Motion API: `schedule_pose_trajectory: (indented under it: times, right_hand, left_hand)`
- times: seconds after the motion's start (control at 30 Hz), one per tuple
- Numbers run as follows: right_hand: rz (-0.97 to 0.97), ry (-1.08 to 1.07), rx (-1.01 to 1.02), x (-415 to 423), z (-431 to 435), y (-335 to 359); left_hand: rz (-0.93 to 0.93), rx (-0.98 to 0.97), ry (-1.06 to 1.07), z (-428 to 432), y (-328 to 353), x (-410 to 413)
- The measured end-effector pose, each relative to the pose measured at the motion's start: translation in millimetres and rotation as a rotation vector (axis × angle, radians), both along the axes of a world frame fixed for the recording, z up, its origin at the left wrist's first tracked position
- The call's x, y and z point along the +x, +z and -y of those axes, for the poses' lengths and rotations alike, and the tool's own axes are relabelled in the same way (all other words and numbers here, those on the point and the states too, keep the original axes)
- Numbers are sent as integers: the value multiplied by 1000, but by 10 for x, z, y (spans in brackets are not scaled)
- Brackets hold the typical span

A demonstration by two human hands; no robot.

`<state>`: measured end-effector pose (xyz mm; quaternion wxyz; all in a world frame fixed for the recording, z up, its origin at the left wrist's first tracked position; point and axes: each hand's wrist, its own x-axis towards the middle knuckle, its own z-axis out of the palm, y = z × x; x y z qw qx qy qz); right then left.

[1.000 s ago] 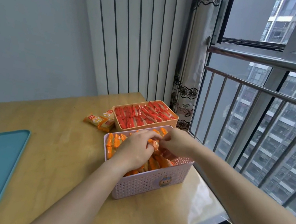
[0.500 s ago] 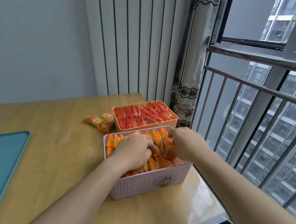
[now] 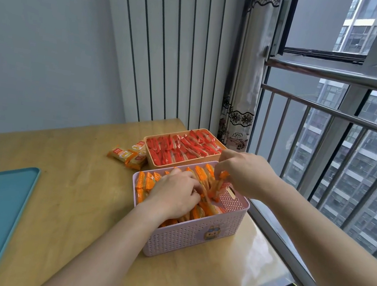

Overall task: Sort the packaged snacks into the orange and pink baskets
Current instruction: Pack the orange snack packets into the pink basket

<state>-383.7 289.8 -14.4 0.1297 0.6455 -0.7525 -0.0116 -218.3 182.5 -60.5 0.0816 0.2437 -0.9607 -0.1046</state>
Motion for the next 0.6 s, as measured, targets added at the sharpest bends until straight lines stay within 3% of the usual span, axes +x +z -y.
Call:
schedule_pose_trajectory:
  times: [0.17, 0.37, 0.6]
  right_hand:
    - [-30, 2, 95, -17, 13, -105]
    - [155, 45, 151, -46, -5, -176]
    - [153, 31, 98, -86, 48, -416]
  left_hand:
    - [-94, -65, -12, -92, 41, -46]
    - [-69, -133, -71, -176, 63, -47]
    - [192, -134, -43, -208, 90, -141]
